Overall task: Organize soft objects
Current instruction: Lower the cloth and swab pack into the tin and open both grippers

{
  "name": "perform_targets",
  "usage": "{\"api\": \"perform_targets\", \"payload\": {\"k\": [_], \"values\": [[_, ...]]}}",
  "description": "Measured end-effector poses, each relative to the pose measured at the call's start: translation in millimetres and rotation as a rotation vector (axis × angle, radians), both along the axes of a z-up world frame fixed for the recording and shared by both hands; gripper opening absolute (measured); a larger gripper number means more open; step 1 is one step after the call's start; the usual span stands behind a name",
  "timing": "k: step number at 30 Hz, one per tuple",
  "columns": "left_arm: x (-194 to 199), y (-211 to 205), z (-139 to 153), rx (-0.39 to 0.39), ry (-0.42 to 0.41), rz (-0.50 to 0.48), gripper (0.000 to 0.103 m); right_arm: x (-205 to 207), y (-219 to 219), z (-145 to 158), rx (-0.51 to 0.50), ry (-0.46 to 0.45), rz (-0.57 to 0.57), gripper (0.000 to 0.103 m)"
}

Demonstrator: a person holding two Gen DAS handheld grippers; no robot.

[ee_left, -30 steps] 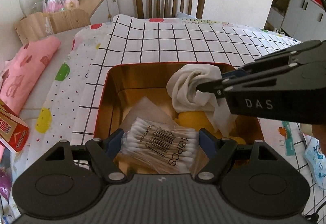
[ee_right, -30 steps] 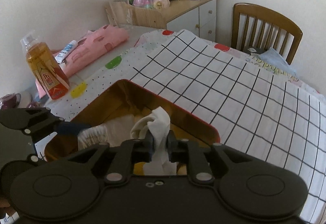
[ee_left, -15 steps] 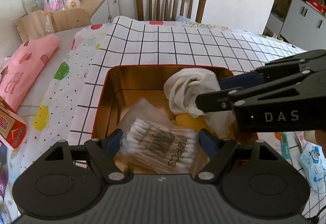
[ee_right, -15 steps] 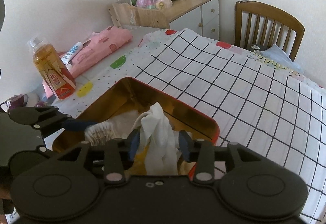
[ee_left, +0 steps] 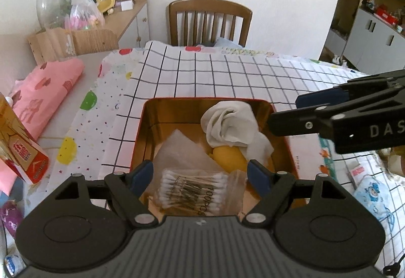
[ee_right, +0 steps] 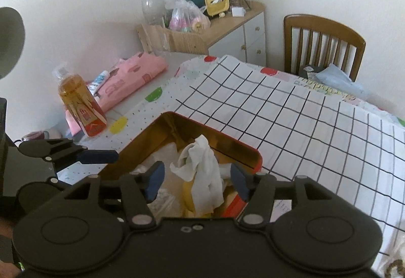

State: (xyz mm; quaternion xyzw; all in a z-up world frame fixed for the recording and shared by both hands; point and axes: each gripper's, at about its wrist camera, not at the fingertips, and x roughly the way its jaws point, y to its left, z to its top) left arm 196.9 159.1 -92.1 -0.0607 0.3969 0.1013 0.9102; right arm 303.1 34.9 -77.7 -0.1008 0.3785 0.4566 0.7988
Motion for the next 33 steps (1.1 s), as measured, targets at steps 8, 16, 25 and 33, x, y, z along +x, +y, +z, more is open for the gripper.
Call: {"api": "perform_targets", "payload": {"k": [8,16,25,33], "values": [[-26.8,-15.3,24.8,0.023,-0.053,-0.05,0.081,-27.5,-34.0,24.9,0.05,-0.029,-0.058,0.062],[-50.3,-37.6,46.0,0.03,-0.113,-0.127,0.081,-62.6,-66.5,45.4,0.09,-0.063,-0.121,0.065],[-67.8,-67.1,60.0,0.027,-0.152,-0.219,0.086,-110.2,-108.3,55.4,0.118,-0.116,-0.195,0.071],[-71.7,-97.2,63.1,0.009,-0.157,-0.282,0.086,-135.9,-160.9,58.5,0.149,-0.135,-0.305,0.082]]}}
